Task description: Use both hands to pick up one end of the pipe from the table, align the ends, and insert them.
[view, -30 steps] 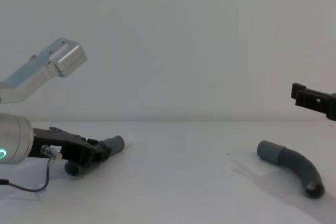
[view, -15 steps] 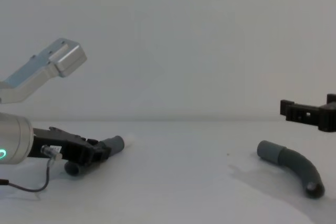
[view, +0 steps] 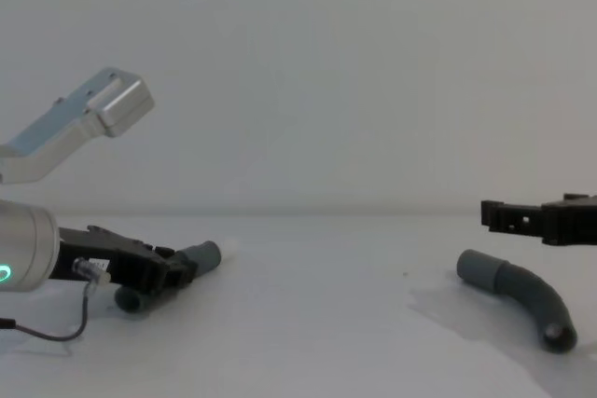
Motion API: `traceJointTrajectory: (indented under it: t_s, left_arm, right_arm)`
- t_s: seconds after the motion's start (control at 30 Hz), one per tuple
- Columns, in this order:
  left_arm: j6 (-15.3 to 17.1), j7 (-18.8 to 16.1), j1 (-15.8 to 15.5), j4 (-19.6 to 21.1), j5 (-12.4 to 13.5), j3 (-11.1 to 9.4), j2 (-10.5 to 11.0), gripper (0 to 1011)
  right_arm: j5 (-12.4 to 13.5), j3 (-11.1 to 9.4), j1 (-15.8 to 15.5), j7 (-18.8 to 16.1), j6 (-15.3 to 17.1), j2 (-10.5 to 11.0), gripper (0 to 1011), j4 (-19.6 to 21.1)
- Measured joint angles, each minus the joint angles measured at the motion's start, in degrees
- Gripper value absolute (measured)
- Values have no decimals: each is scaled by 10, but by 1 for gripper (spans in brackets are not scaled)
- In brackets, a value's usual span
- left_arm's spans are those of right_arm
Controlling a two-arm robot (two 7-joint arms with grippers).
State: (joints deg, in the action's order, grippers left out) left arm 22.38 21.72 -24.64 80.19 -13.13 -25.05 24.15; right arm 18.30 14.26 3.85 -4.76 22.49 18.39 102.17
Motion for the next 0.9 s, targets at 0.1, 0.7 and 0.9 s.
traceJointTrajectory:
  t_s: [0.1,0.7,0.9]
  left_arm:
    - [0,0,0,0,0,0,0,318]
    - [0,0,0,0,0,0,0,318]
    - [0,0,0,0,0,0,0,318]
  right_arm:
    - [0,1,7,5,13,-8,1004,-6]
    - [-6,10,34,8,56,-26,1004,-45]
    - [-13,17,40,0,63,-22,1004,-57]
